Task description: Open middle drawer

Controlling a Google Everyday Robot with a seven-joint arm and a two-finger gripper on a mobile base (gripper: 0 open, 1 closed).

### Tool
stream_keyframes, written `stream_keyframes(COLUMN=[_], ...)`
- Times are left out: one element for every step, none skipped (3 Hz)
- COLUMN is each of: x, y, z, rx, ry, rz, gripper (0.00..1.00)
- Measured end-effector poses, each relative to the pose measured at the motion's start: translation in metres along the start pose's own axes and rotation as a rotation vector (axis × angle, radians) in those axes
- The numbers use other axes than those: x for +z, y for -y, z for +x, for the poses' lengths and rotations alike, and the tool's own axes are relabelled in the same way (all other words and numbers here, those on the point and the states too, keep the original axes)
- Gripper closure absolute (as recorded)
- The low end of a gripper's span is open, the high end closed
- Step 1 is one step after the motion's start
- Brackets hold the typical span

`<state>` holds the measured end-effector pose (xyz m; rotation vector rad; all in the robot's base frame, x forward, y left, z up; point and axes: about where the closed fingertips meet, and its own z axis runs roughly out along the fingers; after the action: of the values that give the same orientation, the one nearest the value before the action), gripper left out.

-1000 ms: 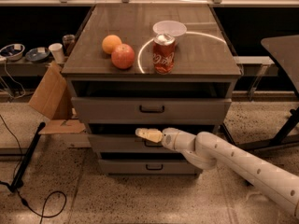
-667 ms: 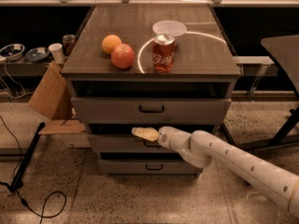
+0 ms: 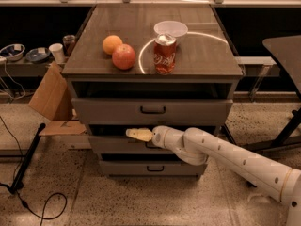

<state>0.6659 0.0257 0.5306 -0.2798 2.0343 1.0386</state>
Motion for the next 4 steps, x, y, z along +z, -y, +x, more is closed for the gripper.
stream_keyframes(x=[0.01, 0.018, 0.025, 0.031], y=[-0.002, -0.002, -0.002, -0.003], z=[0.006, 0.012, 0.018, 0.023], rx=[-0.008, -0.006, -0.009, -0.016], ry=[-0.039, -0.073, -0.105, -0.124], rz=[0.001, 0.003, 0.0, -0.003], gripper=[0.0, 0.0, 0.0, 0.0])
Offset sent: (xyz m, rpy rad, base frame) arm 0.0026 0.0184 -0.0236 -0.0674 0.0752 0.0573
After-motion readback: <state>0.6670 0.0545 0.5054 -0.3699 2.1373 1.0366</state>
